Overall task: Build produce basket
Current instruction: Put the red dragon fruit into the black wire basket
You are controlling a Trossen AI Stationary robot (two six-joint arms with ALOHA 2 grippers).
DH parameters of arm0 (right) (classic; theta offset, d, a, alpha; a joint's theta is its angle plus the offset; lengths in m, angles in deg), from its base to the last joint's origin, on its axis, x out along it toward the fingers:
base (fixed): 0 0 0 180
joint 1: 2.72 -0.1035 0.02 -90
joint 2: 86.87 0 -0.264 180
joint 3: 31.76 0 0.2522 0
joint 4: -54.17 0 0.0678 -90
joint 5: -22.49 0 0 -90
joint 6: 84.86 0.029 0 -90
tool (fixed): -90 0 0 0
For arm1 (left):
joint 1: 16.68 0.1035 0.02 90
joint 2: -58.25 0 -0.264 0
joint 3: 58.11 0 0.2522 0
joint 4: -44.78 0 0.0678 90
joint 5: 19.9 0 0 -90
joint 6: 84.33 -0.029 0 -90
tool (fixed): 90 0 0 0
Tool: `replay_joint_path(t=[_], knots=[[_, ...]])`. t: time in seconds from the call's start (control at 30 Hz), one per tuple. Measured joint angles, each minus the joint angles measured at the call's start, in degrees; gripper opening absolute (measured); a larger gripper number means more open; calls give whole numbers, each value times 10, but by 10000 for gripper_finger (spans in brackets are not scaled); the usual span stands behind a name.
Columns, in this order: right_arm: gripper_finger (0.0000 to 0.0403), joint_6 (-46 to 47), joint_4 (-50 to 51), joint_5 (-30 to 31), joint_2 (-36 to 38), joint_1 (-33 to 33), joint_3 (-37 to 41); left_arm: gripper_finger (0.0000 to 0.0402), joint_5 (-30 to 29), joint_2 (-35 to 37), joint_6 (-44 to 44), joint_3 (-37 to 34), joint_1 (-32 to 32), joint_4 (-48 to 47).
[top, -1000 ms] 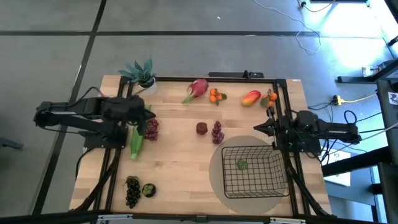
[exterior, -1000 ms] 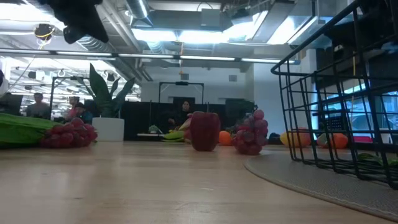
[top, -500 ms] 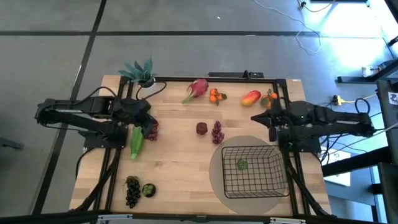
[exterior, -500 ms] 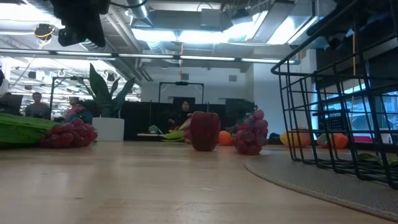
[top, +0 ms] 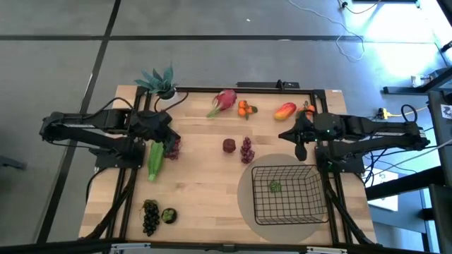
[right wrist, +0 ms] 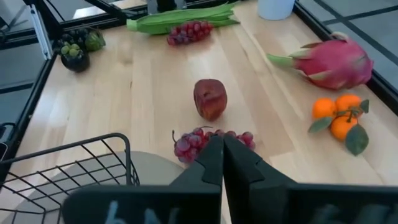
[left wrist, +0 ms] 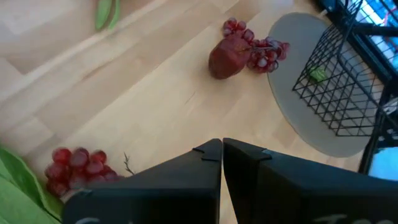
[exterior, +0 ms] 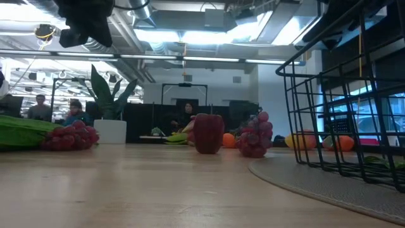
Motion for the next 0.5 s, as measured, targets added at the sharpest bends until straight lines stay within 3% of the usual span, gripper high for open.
replay_joint_path(t=[0.23,0.3,0.5], knots=[[0,0,0,-2,-1,0,0,72,-17,-9,13,0,0,-5],[0,0,-1,-2,-1,0,0,88,-46,-10,8,0,0,-3],[0,0,-1,-7,-1,0,0,99,-177,-23,-118,0,0,19]])
